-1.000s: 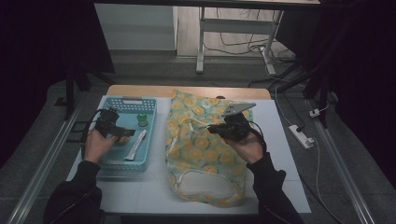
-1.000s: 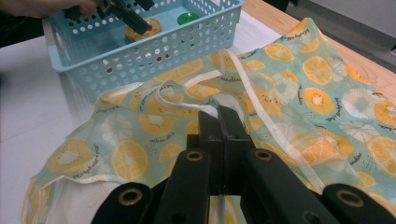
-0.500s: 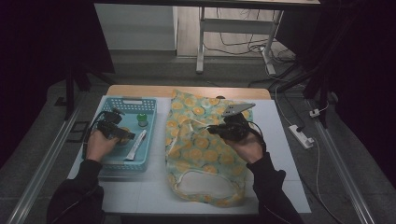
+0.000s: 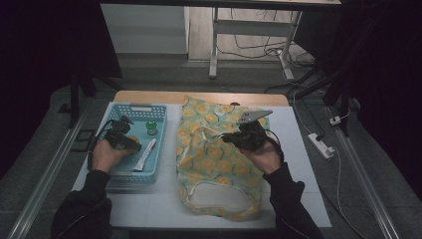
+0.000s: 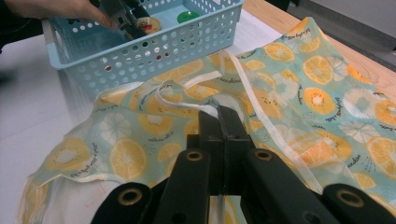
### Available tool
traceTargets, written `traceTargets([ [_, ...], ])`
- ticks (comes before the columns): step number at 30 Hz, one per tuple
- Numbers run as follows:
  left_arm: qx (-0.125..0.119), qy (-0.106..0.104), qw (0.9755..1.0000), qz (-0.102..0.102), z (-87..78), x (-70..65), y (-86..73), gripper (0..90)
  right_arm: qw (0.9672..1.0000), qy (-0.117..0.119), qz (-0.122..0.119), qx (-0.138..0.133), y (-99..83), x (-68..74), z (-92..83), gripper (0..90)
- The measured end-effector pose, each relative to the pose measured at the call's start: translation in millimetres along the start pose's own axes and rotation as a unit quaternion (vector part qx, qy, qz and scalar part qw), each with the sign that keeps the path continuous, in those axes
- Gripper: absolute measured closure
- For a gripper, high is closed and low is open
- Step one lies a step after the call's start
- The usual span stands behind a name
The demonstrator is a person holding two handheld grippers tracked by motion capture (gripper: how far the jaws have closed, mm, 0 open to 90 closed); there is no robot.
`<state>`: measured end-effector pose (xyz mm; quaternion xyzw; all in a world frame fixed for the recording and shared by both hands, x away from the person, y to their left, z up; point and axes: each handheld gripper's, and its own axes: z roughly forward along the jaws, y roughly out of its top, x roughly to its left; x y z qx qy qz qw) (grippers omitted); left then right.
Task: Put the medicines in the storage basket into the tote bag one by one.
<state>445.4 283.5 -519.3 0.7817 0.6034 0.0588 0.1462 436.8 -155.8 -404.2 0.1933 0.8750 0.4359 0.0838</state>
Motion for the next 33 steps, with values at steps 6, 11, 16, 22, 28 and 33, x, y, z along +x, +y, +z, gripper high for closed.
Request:
traceTargets([
  [6,-0.005,-0.004,1.0000,-0.004,-2.3,-0.3,-0.1,20.0,1.0000,-0.002,0.001,-0.003,-0.3,-1.3,-1.2,90.0],
  [11,-0.030,-0.007,0.9995,0.002,-9.1,-2.1,-0.5,20.1,1.0000,-0.002,0.000,-0.003,0.0,-1.0,-1.3,90.0],
  [16,-0.060,-0.025,0.9979,0.009,-18.3,-4.2,-0.2,20.1,1.0000,-0.001,-0.001,-0.004,0.5,-0.1,-1.8,90.0],
  [22,-0.087,-0.044,0.9951,0.015,-29.2,-5.6,-2.9,20.1,1.0000,-0.004,-0.004,-0.004,1.1,1.0,-2.7,90.0],
  [28,-0.107,-0.055,0.9924,0.025,-39.6,-9.4,-6.8,20.1,1.0000,-0.004,-0.004,-0.005,1.3,1.3,-3.2,90.0],
  [33,-0.120,-0.058,0.9903,0.038,-47.5,-13.7,-10.9,20.1,1.0000,-0.005,-0.004,-0.006,1.7,1.5,-3.5,90.0],
])
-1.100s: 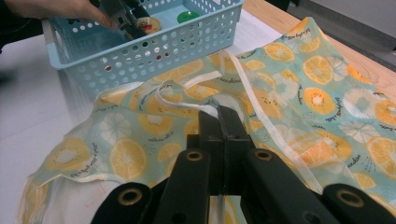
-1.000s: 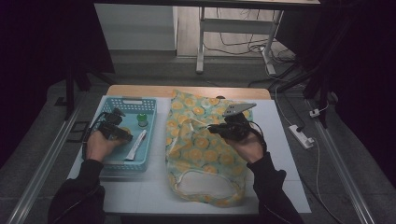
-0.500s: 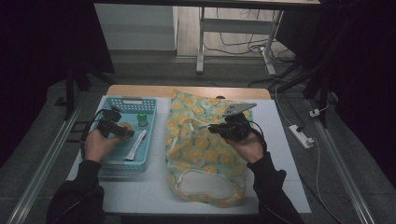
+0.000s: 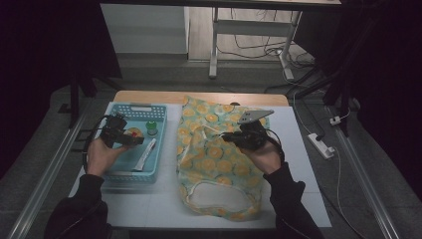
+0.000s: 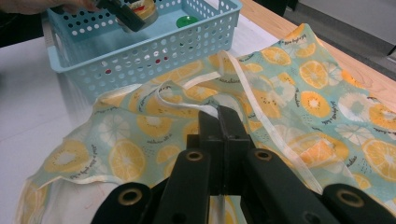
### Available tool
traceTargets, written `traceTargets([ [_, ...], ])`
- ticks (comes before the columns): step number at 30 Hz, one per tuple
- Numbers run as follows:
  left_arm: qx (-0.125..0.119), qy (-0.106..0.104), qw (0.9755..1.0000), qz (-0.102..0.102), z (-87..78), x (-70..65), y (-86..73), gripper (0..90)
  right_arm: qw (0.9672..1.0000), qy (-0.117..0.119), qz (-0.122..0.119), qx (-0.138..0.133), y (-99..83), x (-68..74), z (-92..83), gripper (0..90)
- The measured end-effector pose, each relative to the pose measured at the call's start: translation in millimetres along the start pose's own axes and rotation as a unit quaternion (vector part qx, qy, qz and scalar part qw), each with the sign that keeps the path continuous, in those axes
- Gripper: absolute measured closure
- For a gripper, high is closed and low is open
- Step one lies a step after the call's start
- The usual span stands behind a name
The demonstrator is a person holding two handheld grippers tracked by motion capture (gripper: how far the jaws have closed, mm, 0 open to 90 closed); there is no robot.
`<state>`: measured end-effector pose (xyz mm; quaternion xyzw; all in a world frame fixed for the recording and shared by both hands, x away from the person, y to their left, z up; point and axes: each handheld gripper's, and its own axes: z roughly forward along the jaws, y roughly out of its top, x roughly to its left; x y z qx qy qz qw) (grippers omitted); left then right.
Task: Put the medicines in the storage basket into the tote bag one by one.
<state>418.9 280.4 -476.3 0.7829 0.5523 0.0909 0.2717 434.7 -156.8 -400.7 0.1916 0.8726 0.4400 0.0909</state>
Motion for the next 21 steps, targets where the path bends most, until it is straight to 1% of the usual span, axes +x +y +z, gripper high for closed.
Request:
traceTargets([
  [10,-0.014,-0.007,0.9997,0.018,-12.8,-9.9,-2.6,20.1,1.0000,-0.002,-0.001,-0.002,0.6,0.6,0.0,90.0],
  [15,-0.020,-0.014,0.9992,0.033,-17.7,-17.6,-3.9,20.1,1.0000,-0.002,-0.003,-0.004,0.9,0.9,-0.3,90.0],
  [16,-0.021,-0.015,0.9991,0.033,-18.5,-19.0,-4.0,20.1,1.0000,-0.001,-0.003,-0.003,1.0,0.9,-0.5,90.0],
  [17,-0.021,-0.015,0.9989,0.038,-19.7,-20.3,-4.0,20.1,1.0000,-0.001,-0.003,-0.004,1.0,0.9,-0.5,90.0],
  [21,-0.025,-0.020,0.9984,0.046,-23.4,-27.0,-4.8,20.1,1.0000,-0.002,-0.003,-0.004,1.1,1.0,-0.8,90.0],
])
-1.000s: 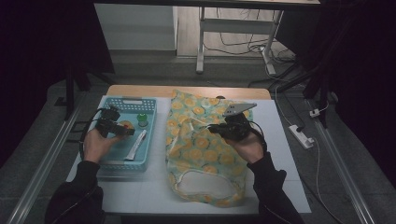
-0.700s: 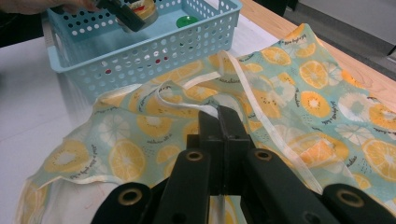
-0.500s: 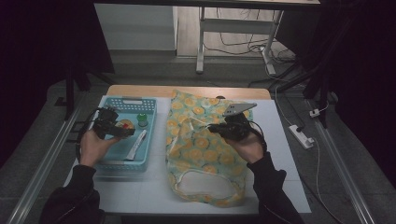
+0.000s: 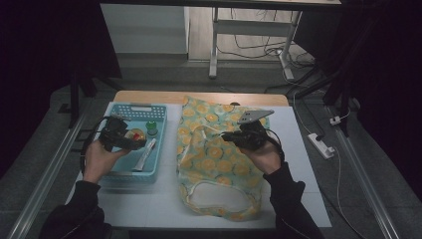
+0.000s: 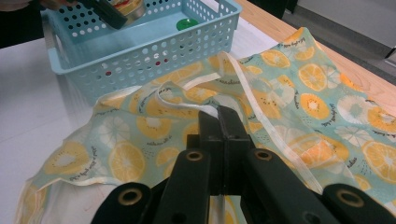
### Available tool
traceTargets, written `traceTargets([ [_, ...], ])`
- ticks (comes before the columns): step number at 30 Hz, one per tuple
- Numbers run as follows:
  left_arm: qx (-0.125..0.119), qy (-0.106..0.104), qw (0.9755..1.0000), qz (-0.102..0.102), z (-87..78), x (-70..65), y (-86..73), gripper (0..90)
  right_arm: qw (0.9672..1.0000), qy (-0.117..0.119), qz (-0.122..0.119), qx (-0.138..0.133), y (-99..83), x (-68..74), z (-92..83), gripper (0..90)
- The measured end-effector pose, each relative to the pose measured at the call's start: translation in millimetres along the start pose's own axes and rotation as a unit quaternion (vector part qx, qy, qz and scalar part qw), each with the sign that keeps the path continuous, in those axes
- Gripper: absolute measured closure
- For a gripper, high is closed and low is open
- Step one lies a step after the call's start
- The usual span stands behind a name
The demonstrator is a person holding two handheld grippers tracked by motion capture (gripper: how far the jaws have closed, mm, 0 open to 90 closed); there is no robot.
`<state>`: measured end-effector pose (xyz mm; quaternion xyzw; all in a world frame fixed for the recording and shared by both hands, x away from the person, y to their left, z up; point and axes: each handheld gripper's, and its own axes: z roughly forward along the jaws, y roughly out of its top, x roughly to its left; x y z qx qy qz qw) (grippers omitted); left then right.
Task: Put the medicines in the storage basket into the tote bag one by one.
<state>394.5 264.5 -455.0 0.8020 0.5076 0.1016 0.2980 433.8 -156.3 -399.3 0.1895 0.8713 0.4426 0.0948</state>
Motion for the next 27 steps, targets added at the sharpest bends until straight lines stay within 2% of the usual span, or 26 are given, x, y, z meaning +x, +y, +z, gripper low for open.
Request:
traceTargets([
  [14,-0.009,-0.016,0.9993,0.032,-8.7,-24.5,-2.2,20.1,1.0000,-0.001,0.000,-0.003,0.0,-0.2,-0.6,90.0],
  [27,-0.020,-0.047,0.9965,0.066,-13.2,-54.9,-2.7,20.1,1.0000,0.003,0.002,-0.008,0.4,-0.2,-1.2,90.0],
])
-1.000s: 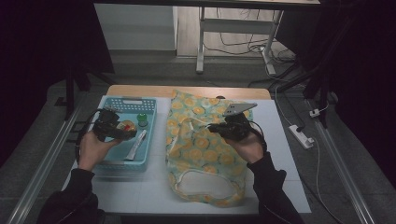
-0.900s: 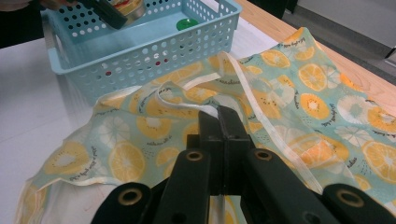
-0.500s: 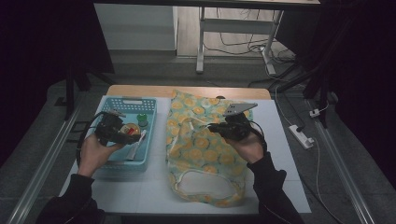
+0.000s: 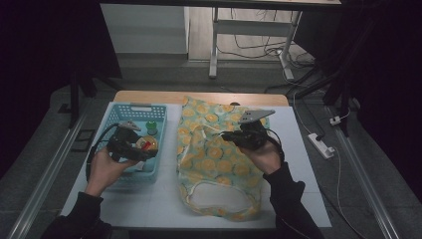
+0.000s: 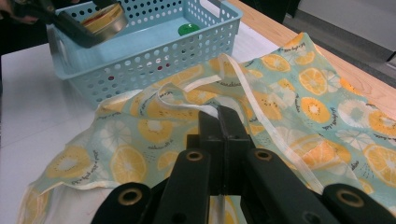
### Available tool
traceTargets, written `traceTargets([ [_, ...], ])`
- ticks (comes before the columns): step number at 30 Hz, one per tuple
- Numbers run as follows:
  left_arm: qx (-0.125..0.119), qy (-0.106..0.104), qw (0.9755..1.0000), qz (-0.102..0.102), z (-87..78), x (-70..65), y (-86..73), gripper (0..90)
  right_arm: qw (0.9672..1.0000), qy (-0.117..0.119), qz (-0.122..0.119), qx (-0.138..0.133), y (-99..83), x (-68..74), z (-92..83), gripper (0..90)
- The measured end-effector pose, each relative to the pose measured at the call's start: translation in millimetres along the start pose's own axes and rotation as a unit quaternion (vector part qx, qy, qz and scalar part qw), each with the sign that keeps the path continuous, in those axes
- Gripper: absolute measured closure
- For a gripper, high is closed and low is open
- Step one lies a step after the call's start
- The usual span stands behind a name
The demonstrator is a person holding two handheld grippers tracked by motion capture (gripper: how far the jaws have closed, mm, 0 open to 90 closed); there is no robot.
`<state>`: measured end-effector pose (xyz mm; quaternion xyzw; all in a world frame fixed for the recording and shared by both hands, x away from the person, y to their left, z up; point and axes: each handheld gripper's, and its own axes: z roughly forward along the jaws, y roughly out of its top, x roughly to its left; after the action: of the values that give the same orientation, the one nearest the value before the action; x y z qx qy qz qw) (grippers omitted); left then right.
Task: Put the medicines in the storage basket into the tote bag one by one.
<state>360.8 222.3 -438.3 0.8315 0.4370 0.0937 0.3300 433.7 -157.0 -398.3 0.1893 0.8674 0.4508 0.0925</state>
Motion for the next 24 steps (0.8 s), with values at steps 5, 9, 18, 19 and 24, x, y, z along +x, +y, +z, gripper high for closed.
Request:
traceTargets([
  [5,-0.004,-0.015,0.9998,0.010,2.2,-12.0,0.6,20.1,1.0000,0.001,0.003,-0.001,-0.7,-0.7,0.9,90.0],
  [9,-0.005,-0.025,0.9994,0.023,3.8,-23.2,3.0,20.1,1.0000,0.001,0.003,0.000,-0.9,-0.8,1.5,90.0],
  [18,-0.006,-0.054,0.9971,0.053,14.2,-51.2,10.9,20.1,1.0000,0.000,0.003,-0.001,-1.2,-1.3,1.4,90.0],
  [19,-0.006,-0.057,0.9967,0.056,15.5,-54.2,11.9,20.1,1.0000,0.000,0.003,-0.001,-1.3,-1.6,1.5,90.0],
  [24,-0.004,-0.069,0.9949,0.074,22.3,-68.4,17.3,20.1,1.0000,0.000,0.004,-0.002,-1.6,-2.1,1.7,90.0],
])
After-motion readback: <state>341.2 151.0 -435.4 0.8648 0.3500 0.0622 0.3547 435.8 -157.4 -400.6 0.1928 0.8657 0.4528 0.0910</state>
